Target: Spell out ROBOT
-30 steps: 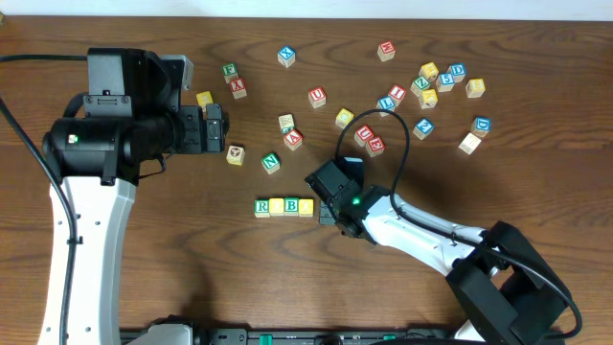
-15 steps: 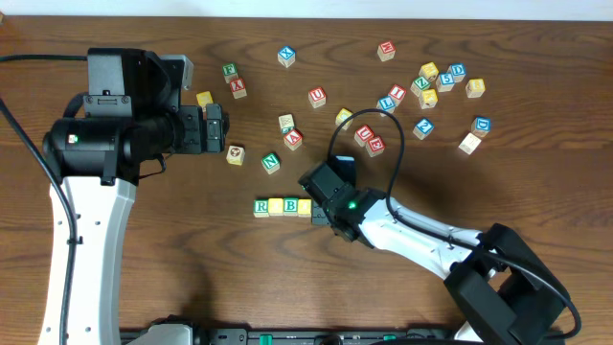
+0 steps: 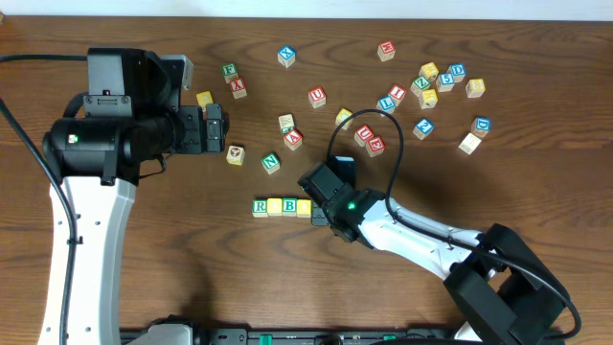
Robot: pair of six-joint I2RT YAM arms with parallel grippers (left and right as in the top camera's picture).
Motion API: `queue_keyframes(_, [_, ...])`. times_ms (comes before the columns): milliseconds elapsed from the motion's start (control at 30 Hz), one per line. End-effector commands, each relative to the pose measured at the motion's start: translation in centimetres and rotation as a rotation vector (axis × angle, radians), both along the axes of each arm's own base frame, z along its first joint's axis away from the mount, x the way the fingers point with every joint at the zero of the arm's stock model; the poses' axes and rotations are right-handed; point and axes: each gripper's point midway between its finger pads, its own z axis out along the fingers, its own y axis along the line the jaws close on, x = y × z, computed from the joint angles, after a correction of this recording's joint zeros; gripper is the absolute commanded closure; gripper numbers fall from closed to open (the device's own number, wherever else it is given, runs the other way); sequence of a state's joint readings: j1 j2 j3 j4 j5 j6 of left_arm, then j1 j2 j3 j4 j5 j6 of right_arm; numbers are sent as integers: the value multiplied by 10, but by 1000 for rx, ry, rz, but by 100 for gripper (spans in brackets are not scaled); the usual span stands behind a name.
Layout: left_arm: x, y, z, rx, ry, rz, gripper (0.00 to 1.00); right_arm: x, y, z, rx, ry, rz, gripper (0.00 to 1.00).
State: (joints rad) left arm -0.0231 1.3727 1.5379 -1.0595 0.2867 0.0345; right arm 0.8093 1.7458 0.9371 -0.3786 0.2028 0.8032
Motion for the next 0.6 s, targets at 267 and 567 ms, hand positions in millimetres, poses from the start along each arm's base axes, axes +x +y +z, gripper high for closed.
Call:
queue_keyframes(267, [1, 0, 6, 2, -19, -16, 2, 7, -48, 2, -221, -68, -72, 99])
queue_keyframes(567, [1, 0, 6, 2, -19, -16, 2, 12, -55, 40, -165, -121, -104, 98])
